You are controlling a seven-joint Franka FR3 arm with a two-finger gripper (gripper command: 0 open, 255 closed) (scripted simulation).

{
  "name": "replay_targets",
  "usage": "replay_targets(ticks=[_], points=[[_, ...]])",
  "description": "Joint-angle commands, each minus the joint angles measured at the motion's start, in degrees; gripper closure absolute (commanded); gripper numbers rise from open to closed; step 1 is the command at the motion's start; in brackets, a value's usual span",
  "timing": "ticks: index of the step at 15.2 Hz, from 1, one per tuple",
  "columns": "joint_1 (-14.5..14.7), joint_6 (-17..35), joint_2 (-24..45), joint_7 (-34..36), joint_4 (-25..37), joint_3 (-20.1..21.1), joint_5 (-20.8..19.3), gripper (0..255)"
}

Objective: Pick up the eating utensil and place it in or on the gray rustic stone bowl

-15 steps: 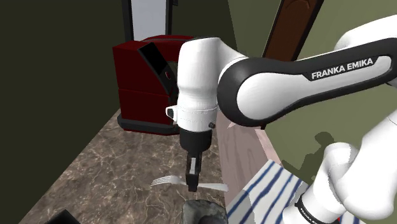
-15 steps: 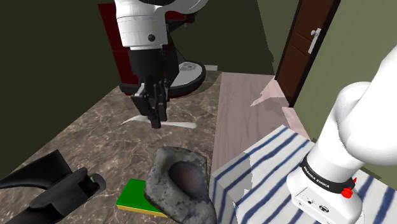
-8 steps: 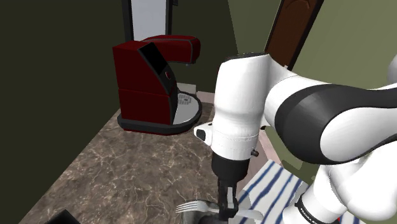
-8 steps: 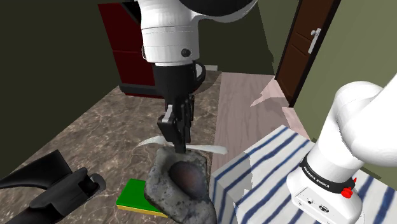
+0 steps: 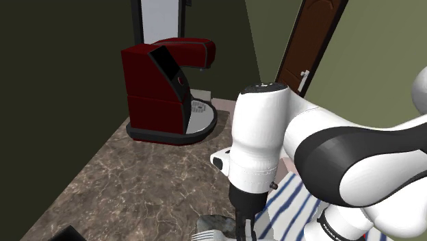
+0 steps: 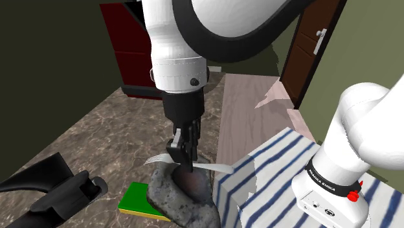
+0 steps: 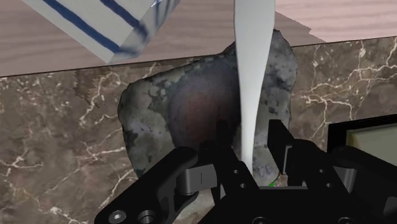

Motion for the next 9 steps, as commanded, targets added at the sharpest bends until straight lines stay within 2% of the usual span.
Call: replay_targets(ticks=[1,3,9], points=[[0.1,1.7,0.6,-0.2,-1.1,0.3,0.2,255],[0.1,3.2,1.3,-0.4,-2.0,0.7,0.3,255],[0.1,3.2,1.3,-0.4,-2.0,0.7,0.3,255]])
